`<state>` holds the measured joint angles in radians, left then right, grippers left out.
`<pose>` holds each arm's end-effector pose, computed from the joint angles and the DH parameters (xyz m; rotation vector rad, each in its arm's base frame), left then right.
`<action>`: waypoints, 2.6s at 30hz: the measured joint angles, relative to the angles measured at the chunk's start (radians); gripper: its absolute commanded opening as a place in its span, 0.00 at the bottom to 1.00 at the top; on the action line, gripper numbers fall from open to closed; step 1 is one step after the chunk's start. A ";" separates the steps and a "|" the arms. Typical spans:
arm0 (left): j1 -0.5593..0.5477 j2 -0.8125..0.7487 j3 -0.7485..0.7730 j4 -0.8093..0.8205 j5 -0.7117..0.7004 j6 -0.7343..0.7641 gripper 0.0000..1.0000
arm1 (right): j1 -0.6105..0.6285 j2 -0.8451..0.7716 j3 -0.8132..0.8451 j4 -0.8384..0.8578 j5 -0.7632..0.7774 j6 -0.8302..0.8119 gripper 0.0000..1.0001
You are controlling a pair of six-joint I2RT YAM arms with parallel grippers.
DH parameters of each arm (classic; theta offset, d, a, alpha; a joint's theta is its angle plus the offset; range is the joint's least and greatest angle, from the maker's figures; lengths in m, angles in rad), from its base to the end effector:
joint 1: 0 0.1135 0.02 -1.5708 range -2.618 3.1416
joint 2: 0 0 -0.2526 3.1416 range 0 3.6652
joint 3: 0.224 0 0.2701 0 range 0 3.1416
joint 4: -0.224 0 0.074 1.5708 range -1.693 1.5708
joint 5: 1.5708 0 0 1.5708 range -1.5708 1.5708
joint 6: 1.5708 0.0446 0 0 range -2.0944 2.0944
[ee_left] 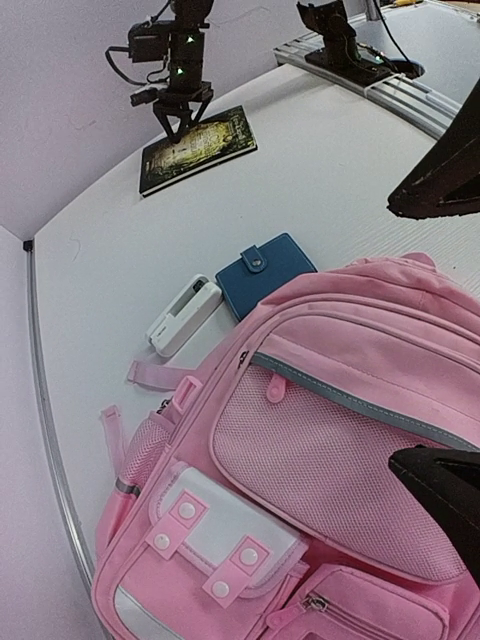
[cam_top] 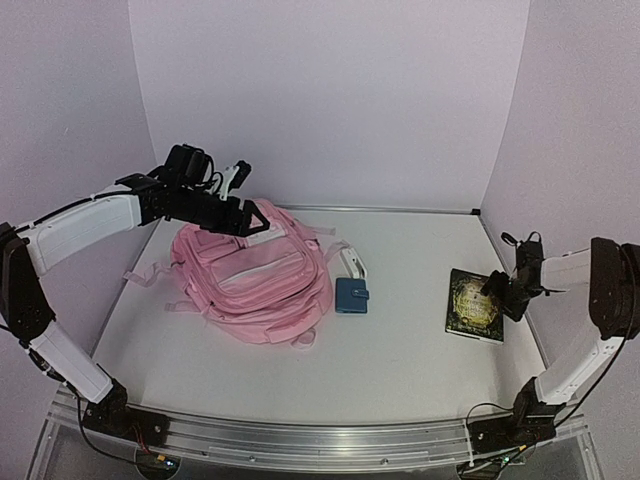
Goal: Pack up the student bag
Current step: Pick up the book from the center of the board.
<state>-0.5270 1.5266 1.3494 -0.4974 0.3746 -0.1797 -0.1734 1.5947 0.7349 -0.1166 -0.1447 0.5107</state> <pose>0.3106 -0.1996 0.3063 0.6047 2.2325 -0.7927 0.3060 -0.0471 0.1078 0.8057 2.4324 0.3147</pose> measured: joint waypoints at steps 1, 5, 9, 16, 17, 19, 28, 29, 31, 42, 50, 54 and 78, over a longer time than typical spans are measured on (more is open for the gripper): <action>0.000 0.000 0.004 0.002 0.001 -0.012 0.78 | 0.000 0.001 0.000 0.003 -0.006 -0.008 0.80; 0.000 -0.005 -0.012 0.017 0.010 -0.073 0.76 | -0.001 0.003 -0.001 0.006 -0.046 -0.032 0.69; 0.000 -0.027 -0.095 0.079 0.035 -0.166 0.74 | 0.004 0.004 -0.007 0.010 -0.122 -0.044 0.64; -0.009 -0.032 -0.284 0.279 0.084 -0.363 0.71 | 0.159 0.004 -0.010 0.009 -0.184 -0.033 0.62; -0.017 -0.028 -0.299 0.299 0.087 -0.389 0.71 | 0.195 0.008 -0.008 0.010 -0.188 -0.028 0.62; -0.044 -0.006 -0.306 0.348 0.090 -0.435 0.71 | 0.275 0.027 0.009 0.012 -0.189 -0.015 0.62; -0.171 0.203 -0.234 0.546 0.120 -0.544 0.69 | 0.428 0.120 0.095 0.068 -0.161 0.050 0.70; -0.175 0.226 -0.224 0.565 0.127 -0.555 0.69 | 0.431 0.119 0.096 0.069 -0.151 0.057 0.71; -0.180 0.280 -0.198 0.608 0.144 -0.574 0.67 | 0.435 0.117 0.098 0.070 -0.128 0.066 0.74; -0.225 0.517 -0.043 0.759 0.210 -0.642 0.58 | 0.417 0.180 0.180 0.060 -0.022 0.069 0.78; -0.269 0.610 0.011 0.799 0.229 -0.664 0.51 | 0.407 0.273 0.261 0.147 -0.068 -0.016 0.79; -0.293 0.649 0.045 0.826 0.227 -0.667 0.50 | 0.410 0.315 0.295 0.188 -0.153 -0.065 0.79; -0.358 0.592 -0.156 0.957 0.156 -0.799 0.47 | 0.573 0.289 0.189 0.335 -0.276 -0.030 0.76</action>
<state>-0.8849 2.1189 1.1931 0.4596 0.5310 -0.9787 0.3998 1.8834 0.9243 0.2184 -0.4206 0.4809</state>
